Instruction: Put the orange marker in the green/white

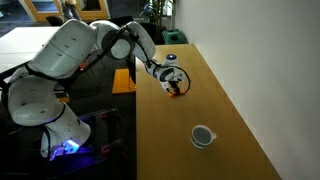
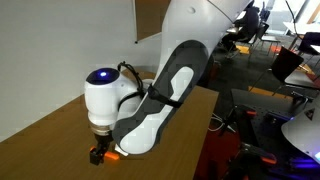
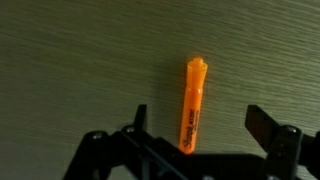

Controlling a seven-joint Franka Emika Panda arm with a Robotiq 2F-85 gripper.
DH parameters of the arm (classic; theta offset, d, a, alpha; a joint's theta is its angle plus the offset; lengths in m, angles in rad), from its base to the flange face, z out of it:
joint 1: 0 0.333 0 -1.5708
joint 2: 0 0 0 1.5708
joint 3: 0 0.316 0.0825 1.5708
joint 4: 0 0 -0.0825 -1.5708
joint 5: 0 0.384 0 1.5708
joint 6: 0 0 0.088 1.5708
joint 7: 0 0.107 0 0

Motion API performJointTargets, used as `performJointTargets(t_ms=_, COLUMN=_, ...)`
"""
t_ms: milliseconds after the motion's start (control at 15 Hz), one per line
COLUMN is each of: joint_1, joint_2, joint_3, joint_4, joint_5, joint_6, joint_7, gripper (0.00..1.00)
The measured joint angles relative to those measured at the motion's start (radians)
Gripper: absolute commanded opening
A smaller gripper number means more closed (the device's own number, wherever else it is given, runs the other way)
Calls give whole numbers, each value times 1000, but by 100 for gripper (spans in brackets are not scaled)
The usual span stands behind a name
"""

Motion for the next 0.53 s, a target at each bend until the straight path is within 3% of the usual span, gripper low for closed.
performJointTargets(t_ms=533, joint_1=-3, joint_2=79, joint_3=1, joint_4=117, joint_5=5, joint_6=-4, joint_7=0, gripper=23)
